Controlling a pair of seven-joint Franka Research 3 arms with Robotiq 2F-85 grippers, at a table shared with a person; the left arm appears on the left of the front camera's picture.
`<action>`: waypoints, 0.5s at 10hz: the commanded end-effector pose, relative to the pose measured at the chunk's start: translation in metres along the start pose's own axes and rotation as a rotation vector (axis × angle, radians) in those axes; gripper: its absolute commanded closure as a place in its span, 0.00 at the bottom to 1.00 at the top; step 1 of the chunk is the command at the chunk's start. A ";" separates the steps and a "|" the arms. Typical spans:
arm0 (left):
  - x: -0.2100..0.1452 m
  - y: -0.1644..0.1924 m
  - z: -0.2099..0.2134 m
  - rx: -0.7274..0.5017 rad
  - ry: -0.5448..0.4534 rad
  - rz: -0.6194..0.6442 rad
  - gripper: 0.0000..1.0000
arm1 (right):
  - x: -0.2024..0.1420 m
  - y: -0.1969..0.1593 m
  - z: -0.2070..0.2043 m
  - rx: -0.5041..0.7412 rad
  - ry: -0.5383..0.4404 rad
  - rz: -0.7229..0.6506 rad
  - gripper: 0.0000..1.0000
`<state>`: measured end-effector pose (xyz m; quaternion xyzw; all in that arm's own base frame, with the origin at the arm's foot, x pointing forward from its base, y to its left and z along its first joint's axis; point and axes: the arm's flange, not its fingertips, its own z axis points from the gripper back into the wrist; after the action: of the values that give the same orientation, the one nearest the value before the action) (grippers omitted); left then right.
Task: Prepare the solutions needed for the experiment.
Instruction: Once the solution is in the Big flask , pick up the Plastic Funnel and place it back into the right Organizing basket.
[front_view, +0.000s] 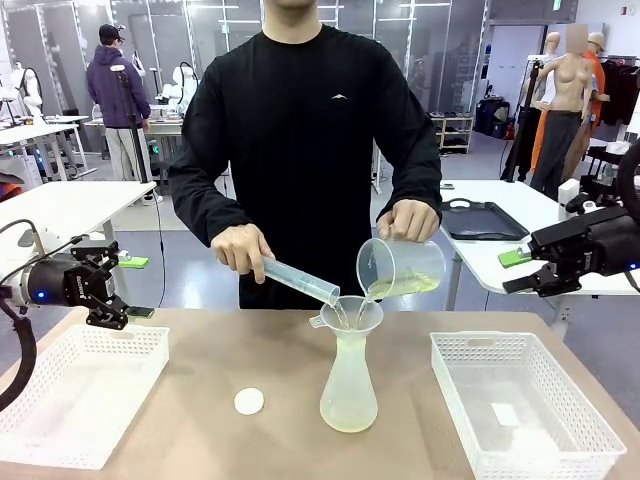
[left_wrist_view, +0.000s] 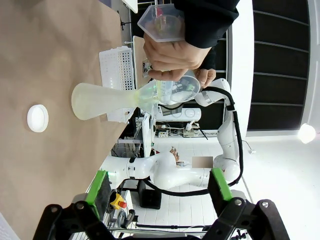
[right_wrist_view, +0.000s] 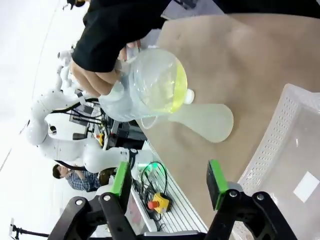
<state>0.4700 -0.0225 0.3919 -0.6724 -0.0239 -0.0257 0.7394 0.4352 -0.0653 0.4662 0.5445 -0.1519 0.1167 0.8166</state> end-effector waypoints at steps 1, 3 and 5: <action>0.001 -0.001 -0.002 0.014 -0.009 -0.008 0.00 | 0.002 0.003 -0.005 -0.012 0.038 0.000 0.24; 0.001 -0.001 -0.002 0.014 -0.009 -0.008 0.00 | 0.002 0.003 -0.005 -0.012 0.038 0.000 0.24; 0.001 -0.001 -0.002 0.014 -0.009 -0.008 0.00 | 0.000 -0.018 -0.012 0.007 0.047 -0.110 0.24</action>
<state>0.4701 -0.0226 0.3920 -0.6724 -0.0239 -0.0257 0.7394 0.4373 -0.0591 0.4604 0.5431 -0.1364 0.1129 0.8208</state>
